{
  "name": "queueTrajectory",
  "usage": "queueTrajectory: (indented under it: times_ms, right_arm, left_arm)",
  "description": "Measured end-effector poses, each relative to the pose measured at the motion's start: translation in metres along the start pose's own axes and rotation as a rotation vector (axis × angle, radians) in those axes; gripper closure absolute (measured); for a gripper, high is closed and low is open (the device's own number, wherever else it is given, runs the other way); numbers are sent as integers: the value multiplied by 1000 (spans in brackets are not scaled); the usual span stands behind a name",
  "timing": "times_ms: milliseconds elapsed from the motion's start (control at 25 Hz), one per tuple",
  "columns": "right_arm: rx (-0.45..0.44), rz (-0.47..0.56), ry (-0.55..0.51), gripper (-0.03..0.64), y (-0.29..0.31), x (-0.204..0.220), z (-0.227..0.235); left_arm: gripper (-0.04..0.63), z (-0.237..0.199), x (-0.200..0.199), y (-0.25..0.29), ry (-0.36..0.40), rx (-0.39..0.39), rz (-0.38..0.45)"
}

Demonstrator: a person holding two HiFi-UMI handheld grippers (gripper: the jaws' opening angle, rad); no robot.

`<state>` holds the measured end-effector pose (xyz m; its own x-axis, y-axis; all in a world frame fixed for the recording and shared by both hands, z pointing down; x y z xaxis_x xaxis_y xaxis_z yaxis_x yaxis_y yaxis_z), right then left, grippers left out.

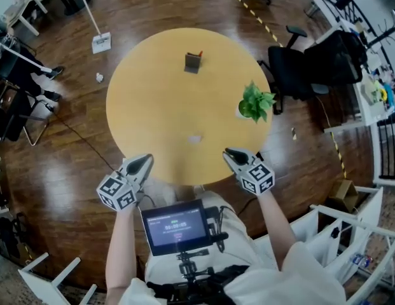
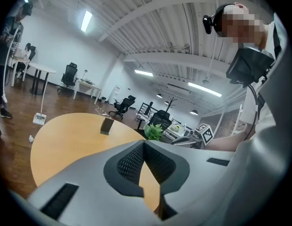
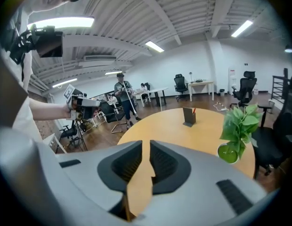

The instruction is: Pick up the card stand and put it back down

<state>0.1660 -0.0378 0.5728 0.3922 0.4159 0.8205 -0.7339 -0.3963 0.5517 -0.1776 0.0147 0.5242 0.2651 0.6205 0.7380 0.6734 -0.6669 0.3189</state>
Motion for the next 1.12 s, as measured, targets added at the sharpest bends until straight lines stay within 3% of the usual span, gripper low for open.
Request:
queueTrajectory:
  times_ms: [320,480,760,1120]
  right_arm:
    - [-101,-76,-39,544,37,22,27]
    - [-118,-89,-72,499,60,30,47]
    - [-156,-152,-104,499,102,59,60]
    - [-254,-285,-174,469,170,94,71]
  left_arm:
    - [601,-3,20,19,-19,-39,-22]
    - [601,-10,24,26,9,-78,-41]
    - [601,-15,50,35,-21,-148,-97]
    - [601,-27,66,64,-65,-148,-153]
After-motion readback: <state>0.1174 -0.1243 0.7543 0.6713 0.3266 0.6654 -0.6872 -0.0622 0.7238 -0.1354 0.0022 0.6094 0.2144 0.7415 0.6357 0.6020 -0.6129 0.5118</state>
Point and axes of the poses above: the fingertips, and each gripper's own axes: y forward along the fingers, z to its right, x out of its underside, the point moved 7 cm from there along -y, backward along the fingers, and after that the axes turned 7 degrees about -y, right-handed, at the moved point
